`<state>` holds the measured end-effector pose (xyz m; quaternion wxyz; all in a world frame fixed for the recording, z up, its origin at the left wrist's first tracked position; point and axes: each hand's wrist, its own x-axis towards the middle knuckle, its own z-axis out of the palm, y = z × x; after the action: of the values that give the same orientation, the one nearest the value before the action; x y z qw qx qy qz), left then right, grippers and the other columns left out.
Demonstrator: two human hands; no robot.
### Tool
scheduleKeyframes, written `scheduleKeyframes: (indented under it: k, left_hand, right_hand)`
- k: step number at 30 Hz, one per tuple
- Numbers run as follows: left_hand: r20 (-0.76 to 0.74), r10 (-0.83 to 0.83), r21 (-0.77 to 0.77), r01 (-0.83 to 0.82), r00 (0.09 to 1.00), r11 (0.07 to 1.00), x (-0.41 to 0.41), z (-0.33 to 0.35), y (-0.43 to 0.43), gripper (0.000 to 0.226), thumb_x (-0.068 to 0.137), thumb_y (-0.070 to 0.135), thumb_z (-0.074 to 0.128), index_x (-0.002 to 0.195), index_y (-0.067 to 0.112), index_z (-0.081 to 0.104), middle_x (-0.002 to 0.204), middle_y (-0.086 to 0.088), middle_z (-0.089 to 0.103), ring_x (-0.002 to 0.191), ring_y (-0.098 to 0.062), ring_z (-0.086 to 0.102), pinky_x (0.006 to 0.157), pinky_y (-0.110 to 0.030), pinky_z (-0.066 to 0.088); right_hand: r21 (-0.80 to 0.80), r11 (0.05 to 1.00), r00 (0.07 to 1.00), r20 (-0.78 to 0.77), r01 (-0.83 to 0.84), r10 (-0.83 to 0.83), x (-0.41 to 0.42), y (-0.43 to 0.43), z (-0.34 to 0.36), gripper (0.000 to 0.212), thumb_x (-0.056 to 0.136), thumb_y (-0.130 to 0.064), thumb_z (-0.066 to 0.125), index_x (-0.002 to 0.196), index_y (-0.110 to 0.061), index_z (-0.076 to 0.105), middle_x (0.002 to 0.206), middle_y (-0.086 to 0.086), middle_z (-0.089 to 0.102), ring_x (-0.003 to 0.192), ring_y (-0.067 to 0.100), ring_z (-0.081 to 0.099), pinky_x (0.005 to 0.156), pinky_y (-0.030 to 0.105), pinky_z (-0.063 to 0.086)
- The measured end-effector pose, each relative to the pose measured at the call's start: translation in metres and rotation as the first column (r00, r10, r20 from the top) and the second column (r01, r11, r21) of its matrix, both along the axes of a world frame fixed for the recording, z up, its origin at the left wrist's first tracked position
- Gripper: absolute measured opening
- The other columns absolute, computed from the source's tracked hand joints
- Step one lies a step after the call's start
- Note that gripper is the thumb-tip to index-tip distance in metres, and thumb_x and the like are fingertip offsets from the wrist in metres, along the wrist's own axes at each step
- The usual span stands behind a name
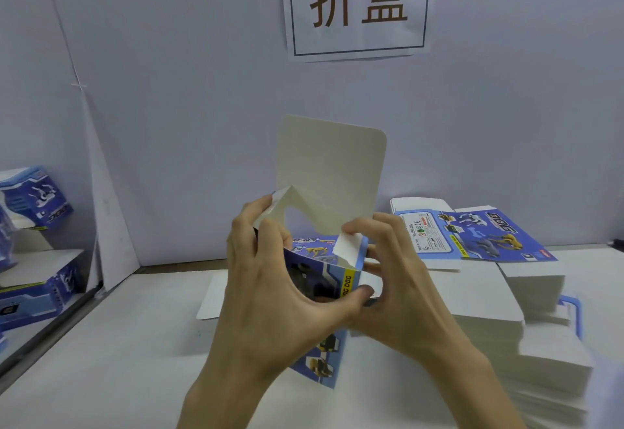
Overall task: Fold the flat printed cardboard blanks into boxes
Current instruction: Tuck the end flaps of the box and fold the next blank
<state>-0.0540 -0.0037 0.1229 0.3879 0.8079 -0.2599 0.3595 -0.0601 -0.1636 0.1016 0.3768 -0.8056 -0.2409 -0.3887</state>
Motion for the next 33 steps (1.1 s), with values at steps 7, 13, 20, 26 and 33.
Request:
scheduleKeyframes:
  k: [7, 13, 20, 26, 33]
  left_hand:
    - [0.177, 0.014, -0.015, -0.012, 0.984, 1.0, -0.004, 0.006, -0.001, 0.062, 0.054, 0.066, 0.063, 0.083, 0.017, 0.039, 0.127, -0.005, 0.047, 0.125, -0.032, 0.045, 0.091, -0.049, 0.048]
    - [0.197, 0.036, -0.013, -0.034, 0.98, 0.999, 0.0, 0.002, -0.003, 0.065, 0.056, 0.066, 0.064, 0.084, 0.012, 0.043, 0.108, -0.005, 0.051, 0.113, -0.023, 0.044, 0.096, -0.048, 0.044]
    - [0.155, -0.006, 0.007, 0.005, 0.988, 1.0, -0.002, 0.001, -0.003, 0.063, 0.054, 0.065, 0.064, 0.087, 0.017, 0.042, 0.133, 0.0, 0.041, 0.13, -0.032, 0.04, 0.098, -0.038, 0.043]
    - [0.105, -0.018, 0.007, 0.017, 0.994, 1.0, 0.0, -0.001, -0.001, 0.064, 0.053, 0.07, 0.063, 0.087, 0.019, 0.042, 0.122, -0.002, 0.04, 0.126, -0.02, 0.043, 0.089, -0.033, 0.047]
    - [0.092, -0.037, 0.099, 0.028, 0.995, 0.995, 0.008, 0.006, 0.02, 0.064, 0.051, 0.071, 0.065, 0.084, 0.021, 0.043, 0.123, -0.001, 0.041, 0.11, -0.026, 0.052, 0.083, -0.03, 0.044]
  right_hand:
    - [0.018, 0.999, 0.997, 0.068, 0.041, -0.042, -0.001, 0.002, 0.002, 0.057, 0.063, -0.039, 0.065, 0.115, -0.03, 0.045, 0.116, -0.005, 0.038, 0.092, 0.011, 0.058, 0.066, 0.034, 0.059]
    - [0.012, 0.999, 0.997, 0.064, 0.048, -0.048, -0.001, 0.0, 0.002, 0.053, 0.064, -0.036, 0.064, 0.113, -0.029, 0.046, 0.116, -0.002, 0.039, 0.091, 0.016, 0.059, 0.064, 0.039, 0.059]
    - [-0.007, 0.997, 0.992, 0.101, 0.079, -0.078, 0.0, -0.002, 0.0, 0.047, 0.063, -0.031, 0.071, 0.104, -0.028, 0.048, 0.113, -0.004, 0.038, 0.092, 0.003, 0.055, 0.06, 0.035, 0.057]
    - [-0.01, 0.998, 0.997, 0.043, 0.068, -0.068, -0.003, -0.002, 0.002, 0.045, 0.062, -0.039, 0.068, 0.102, -0.032, 0.048, 0.114, -0.001, 0.041, 0.09, 0.012, 0.057, 0.061, 0.038, 0.058]
    - [0.102, 0.975, 0.939, -0.267, -0.198, 0.219, -0.021, -0.016, 0.014, 0.111, 0.069, -0.039, 0.076, 0.144, -0.057, -0.004, 0.147, -0.014, 0.042, 0.127, 0.003, 0.051, 0.101, 0.027, 0.046]
